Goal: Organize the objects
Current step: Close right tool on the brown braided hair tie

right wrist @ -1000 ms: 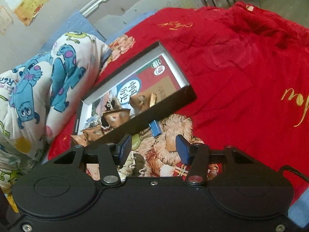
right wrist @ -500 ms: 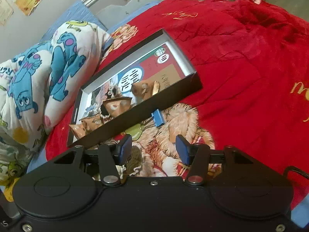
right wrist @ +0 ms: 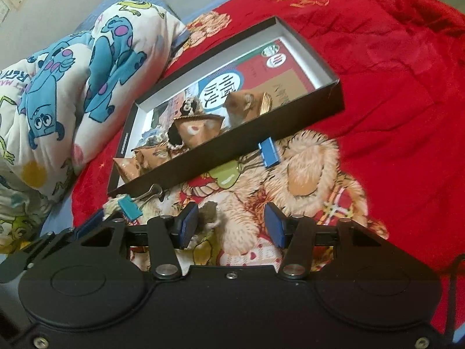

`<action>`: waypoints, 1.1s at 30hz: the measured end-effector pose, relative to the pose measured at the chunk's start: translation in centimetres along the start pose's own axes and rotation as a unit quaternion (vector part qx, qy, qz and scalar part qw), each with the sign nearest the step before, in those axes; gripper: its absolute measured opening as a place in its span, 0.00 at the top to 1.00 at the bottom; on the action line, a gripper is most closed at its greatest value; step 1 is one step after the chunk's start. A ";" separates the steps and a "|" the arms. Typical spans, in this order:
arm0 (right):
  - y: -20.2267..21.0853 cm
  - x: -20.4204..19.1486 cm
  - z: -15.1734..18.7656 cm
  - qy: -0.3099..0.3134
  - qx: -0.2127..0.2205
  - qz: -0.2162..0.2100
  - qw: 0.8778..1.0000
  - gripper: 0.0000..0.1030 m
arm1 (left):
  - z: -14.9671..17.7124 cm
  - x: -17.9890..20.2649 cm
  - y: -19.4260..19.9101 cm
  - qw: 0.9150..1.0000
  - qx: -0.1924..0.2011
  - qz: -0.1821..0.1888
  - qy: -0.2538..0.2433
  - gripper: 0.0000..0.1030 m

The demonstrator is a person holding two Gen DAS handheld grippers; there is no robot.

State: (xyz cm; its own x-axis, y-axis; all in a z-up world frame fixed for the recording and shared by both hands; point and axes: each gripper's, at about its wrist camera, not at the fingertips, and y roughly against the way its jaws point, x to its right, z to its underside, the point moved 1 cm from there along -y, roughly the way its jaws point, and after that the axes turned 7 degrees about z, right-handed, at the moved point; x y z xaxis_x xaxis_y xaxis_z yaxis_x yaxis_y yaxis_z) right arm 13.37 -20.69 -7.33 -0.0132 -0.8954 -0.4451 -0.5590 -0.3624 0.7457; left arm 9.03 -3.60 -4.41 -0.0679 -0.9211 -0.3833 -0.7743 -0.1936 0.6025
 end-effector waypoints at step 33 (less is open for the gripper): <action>-2.7 -3.6 2.4 0.067 -0.014 0.018 0.997 0.87 | 1.7 0.5 -2.4 0.996 -0.076 0.040 0.034 0.92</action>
State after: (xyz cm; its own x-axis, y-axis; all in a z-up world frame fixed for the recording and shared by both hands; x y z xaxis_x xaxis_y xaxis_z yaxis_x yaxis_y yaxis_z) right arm 12.97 -15.84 -8.90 0.0794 -0.9338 -0.3490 -0.5368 -0.3351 0.7744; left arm 9.78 -2.98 -7.21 -0.0789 -0.9551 -0.2855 -0.6630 -0.1636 0.7305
